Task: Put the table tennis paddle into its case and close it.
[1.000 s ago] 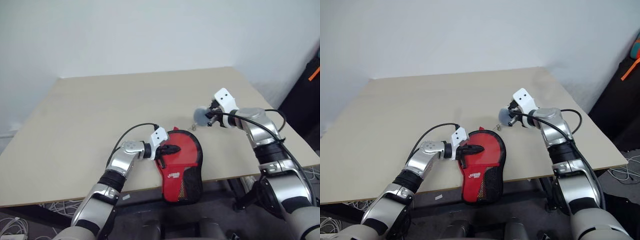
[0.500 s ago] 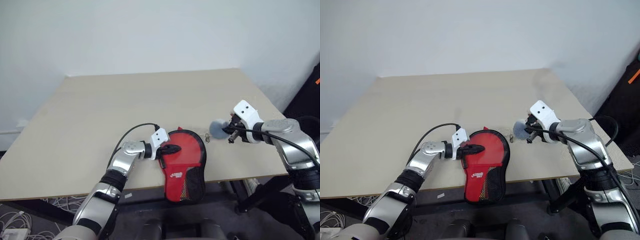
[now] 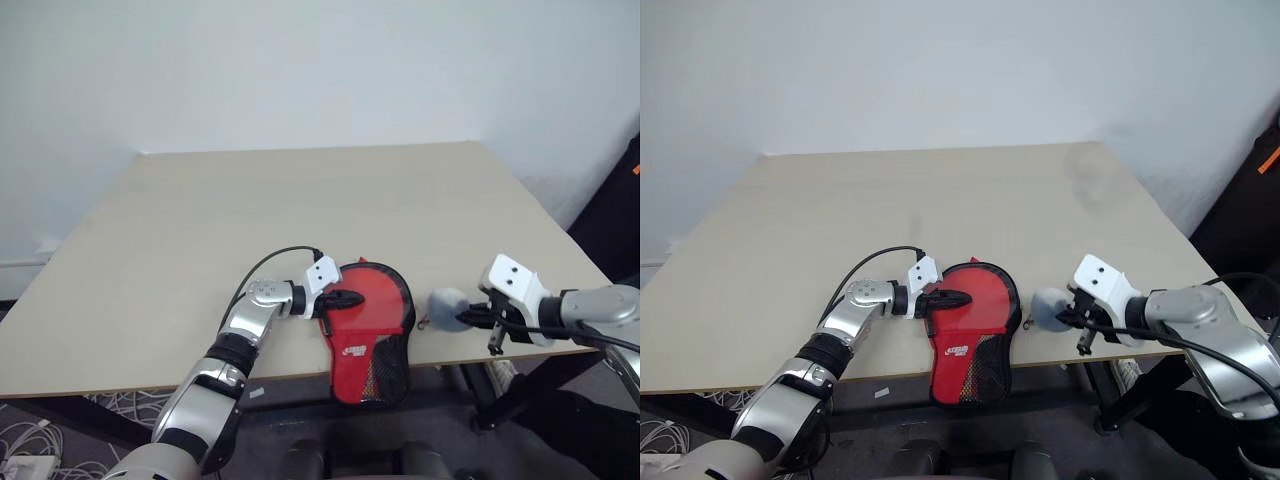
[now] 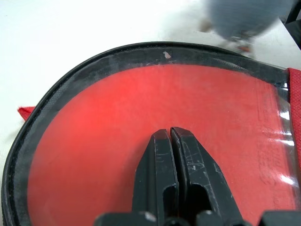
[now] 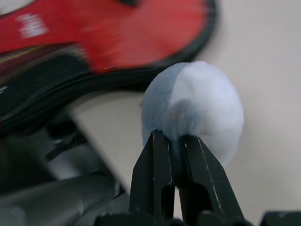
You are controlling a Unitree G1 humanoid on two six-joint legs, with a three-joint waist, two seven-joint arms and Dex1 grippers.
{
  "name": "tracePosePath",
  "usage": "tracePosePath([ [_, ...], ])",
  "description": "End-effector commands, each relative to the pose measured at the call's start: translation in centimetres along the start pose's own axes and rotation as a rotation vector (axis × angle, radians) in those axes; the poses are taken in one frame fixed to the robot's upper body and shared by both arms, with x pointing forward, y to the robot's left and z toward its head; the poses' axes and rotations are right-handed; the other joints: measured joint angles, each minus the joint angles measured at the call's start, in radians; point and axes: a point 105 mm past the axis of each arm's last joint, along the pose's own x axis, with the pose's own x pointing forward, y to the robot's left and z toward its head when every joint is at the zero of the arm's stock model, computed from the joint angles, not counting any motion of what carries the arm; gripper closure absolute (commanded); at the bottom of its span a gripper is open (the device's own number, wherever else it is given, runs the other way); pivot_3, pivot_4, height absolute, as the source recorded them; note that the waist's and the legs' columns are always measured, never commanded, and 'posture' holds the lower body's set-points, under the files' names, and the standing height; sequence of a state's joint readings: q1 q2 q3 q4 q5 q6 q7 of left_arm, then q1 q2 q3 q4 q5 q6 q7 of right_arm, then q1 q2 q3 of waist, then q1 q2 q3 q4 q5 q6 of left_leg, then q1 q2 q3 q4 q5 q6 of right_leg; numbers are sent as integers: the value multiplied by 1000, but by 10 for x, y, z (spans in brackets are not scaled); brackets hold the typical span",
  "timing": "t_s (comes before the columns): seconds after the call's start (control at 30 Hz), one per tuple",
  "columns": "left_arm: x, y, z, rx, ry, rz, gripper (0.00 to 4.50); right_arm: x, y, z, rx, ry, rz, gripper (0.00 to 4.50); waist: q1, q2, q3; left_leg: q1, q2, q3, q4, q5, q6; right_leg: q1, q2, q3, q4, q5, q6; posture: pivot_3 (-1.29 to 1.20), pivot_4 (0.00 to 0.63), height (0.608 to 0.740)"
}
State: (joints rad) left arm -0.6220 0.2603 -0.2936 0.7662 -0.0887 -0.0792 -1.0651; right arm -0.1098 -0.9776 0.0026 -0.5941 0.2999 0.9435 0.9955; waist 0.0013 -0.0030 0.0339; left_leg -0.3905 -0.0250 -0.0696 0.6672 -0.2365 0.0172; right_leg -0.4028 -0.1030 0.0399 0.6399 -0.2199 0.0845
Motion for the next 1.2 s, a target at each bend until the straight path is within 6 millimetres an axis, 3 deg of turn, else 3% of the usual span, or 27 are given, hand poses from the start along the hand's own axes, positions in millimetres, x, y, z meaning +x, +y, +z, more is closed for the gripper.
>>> tracePosePath([
  [0.03,-7,-14,-52,-99,176,-27,4500,-10,13,3,-72,-6,50,4486,1,-1,0,0,0,0,0,0,0,0,0,0,0,0,0,0,0,698],
  [0.27,-7,-10,-49,-93,184,-28,4500,-16,48,-16,-95,37,207,4486,5,-3,0,1,1,1,1,-1,-1,1,0,0,-1,-1,0,0,0,698],
  [0.63,-5,-4,-43,-81,189,-25,4500,-31,73,-19,-163,41,337,4486,30,-3,0,11,2,0,1,-10,-3,14,0,-2,-13,-3,0,0,0,698],
  [0.9,-1,-6,-41,-73,182,-44,4500,-23,58,-23,-164,60,252,4486,45,-4,0,11,1,2,3,-14,3,15,-2,-2,-17,-4,3,0,0,698],
  [1.2,9,-19,-30,-60,132,-124,4500,-7,39,-22,-140,49,162,4486,44,-4,0,11,2,2,5,-17,-1,16,-1,-2,-17,-4,2,0,0,698],
])
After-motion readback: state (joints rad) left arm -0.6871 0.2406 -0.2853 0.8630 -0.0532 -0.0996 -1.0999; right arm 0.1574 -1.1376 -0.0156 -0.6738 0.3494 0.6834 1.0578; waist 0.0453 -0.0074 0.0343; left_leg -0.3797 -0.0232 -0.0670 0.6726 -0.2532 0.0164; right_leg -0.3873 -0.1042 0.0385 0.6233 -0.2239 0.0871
